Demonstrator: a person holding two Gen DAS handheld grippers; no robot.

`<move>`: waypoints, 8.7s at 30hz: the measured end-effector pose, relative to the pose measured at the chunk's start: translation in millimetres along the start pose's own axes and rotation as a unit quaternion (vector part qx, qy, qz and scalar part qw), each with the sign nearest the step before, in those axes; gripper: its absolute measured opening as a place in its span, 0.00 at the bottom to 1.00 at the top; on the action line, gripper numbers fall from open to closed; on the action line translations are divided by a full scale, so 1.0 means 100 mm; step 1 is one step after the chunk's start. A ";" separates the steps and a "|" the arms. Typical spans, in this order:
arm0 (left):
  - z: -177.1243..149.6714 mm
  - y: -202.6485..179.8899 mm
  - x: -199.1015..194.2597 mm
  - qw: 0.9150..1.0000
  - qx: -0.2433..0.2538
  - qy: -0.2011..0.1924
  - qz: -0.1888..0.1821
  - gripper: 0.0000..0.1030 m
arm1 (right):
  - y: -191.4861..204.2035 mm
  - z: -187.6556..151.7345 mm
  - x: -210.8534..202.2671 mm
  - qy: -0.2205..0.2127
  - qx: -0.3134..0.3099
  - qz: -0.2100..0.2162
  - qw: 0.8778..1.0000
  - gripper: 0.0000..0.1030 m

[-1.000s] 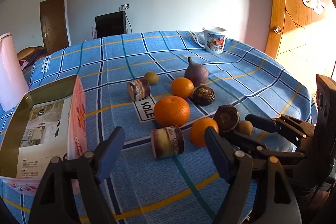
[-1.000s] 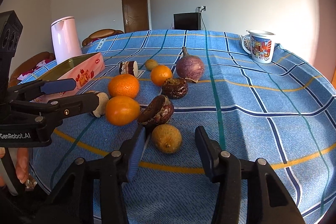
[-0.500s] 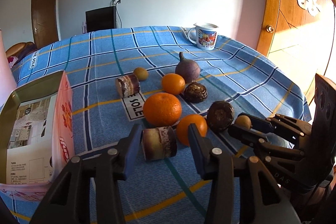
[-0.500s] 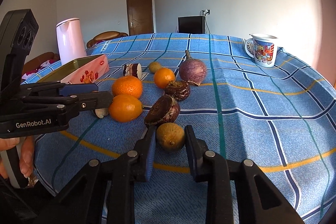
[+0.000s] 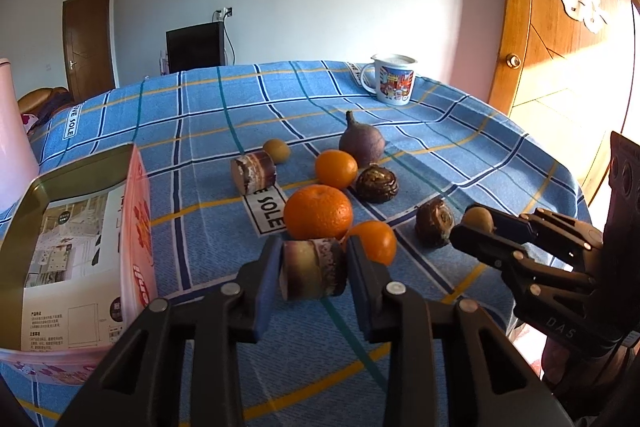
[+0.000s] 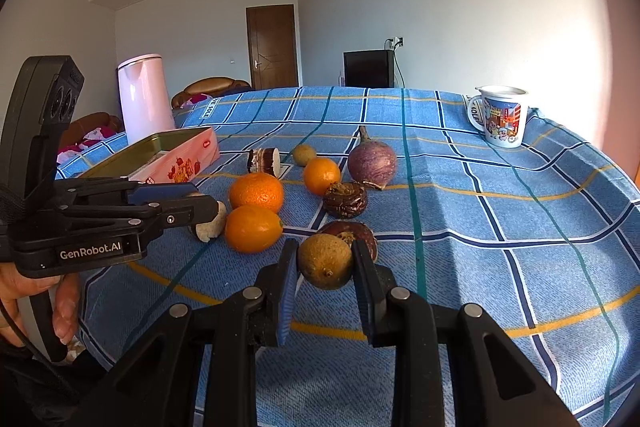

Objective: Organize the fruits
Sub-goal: 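Grasp the cut brown-and-white fruit with the left tool while the right tool grasps a small yellow fruit, then carry both fruits over the tin box and open both tools to drop them, then move both open tools back toward the remaining fruit, then grasp an orange with the left tool while the right tool grasps a dark passion fruit, then carry the orange and passion fruit over the tin box and release both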

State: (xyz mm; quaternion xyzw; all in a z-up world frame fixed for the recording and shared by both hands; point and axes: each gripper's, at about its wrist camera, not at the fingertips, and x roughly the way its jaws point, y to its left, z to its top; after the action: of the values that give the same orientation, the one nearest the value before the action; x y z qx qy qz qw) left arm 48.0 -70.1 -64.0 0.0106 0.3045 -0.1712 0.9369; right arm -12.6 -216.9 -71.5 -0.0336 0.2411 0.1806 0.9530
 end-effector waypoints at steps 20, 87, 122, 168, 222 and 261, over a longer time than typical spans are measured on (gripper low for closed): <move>0.12 0.34 -0.50 0.997 -0.019 -0.071 0.036 0.32 | 0.34 0.45 0.00 -0.042 -0.025 0.046 0.998 0.27; -0.10 2.02 -0.50 0.984 -0.125 -0.025 0.123 0.32 | 2.18 0.96 1.39 0.071 -0.146 0.151 0.975 0.28; 0.09 -0.03 0.02 1.000 0.000 -0.004 -0.009 0.86 | -0.15 0.14 0.28 0.024 0.014 -0.004 1.000 0.70; 0.06 -0.26 0.16 0.999 0.026 0.005 -0.025 0.37 | -0.19 0.09 0.17 0.000 0.038 0.038 0.999 0.44; 0.07 0.65 -0.55 0.991 -0.046 -0.098 0.084 0.37 | 0.81 0.79 0.23 -0.061 -0.081 0.083 0.991 0.44; -0.08 1.72 -0.70 0.975 -0.124 -0.080 0.163 0.37 | 1.77 1.07 0.99 -0.004 -0.141 0.136 0.981 0.44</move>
State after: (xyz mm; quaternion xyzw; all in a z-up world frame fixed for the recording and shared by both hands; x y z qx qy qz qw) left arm 46.8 114.7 -45.4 -0.0702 0.2421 0.0230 0.9674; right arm 52.6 -2.9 -20.3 -0.1337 0.2122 0.3412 0.9059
